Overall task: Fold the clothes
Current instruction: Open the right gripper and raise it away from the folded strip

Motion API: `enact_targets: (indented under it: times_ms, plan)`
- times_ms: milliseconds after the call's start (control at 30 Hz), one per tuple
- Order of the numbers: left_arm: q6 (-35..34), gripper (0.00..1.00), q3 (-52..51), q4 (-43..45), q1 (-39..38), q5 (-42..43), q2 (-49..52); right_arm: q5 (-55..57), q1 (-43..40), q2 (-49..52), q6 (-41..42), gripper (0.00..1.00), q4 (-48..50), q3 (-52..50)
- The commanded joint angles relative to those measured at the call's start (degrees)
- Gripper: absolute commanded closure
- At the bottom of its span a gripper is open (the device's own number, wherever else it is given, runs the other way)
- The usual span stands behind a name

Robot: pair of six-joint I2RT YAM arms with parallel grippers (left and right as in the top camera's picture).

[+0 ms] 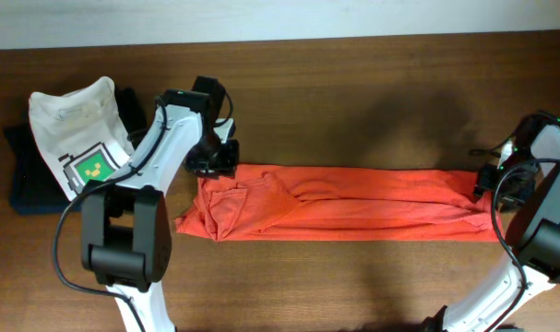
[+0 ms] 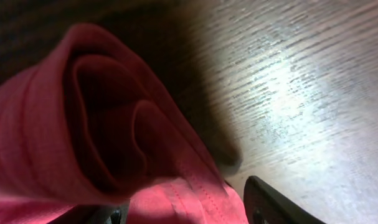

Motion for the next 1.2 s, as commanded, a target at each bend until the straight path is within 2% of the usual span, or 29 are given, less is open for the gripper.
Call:
enact_targets:
  times_ms: [0, 67, 100, 167, 233, 267, 300, 467, 667, 800, 967, 1167]
  plan:
    - [-0.3, 0.65, 1.0, 0.1, 0.1, 0.6, -1.8, -6.7, -1.2, 0.2, -4.9, 0.38, 3.3, -4.6]
    - [-0.3, 0.65, 1.0, 0.1, 0.1, 0.6, -1.8, -8.7, -1.1, 0.2, -5.7, 0.4, 5.1, -6.3]
    - [-0.3, 0.65, 1.0, 0.1, 0.1, 0.6, -1.8, -8.7, -1.1, 0.2, -5.7, 0.46, 5.2, -6.4]
    - [-0.3, 0.65, 1.0, 0.1, 0.1, 0.6, -1.8, -8.7, -1.2, 0.2, -5.7, 0.6, 5.1, -6.4]
    - [-0.3, 0.65, 1.0, 0.1, 0.1, 0.6, -1.8, -9.0, -1.2, 0.2, -5.7, 0.79, 4.8, -6.4]
    - [-0.3, 0.65, 1.0, 0.1, 0.1, 0.6, -1.8, -9.6, -1.2, 0.2, -5.7, 0.92, 4.6, -6.4]
    - [-0.3, 0.65, 1.0, 0.1, 0.3, 0.6, -1.8, -11.0, -1.2, 0.1, -5.7, 0.96, 4.2, -6.3]
    - [-0.3, 0.65, 1.0, -0.3, 1.7, 0.7, -1.8, -11.7, -1.2, -1.7, -3.9, 0.96, 1.8, -2.8]
    - [-0.3, 0.65, 1.0, -0.3, 2.8, 0.7, -1.8, -12.8, 1.7, -9.5, -2.8, 0.96, -4.9, 5.2]
    - [-0.3, 0.65, 1.0, -0.3, 2.8, 0.7, -1.8, -13.0, 9.9, -14.1, -2.0, 0.96, -6.7, 5.2]
    - [-0.3, 0.65, 1.0, -0.6, 2.7, 0.7, -1.8, -13.0, 24.5, -13.9, -0.2, 0.96, -8.9, 4.9]
    - [-0.3, 0.65, 1.0, -1.0, 2.7, 0.7, -1.8, -13.0, 39.9, -13.6, 6.2, 0.96, -8.3, 4.9]
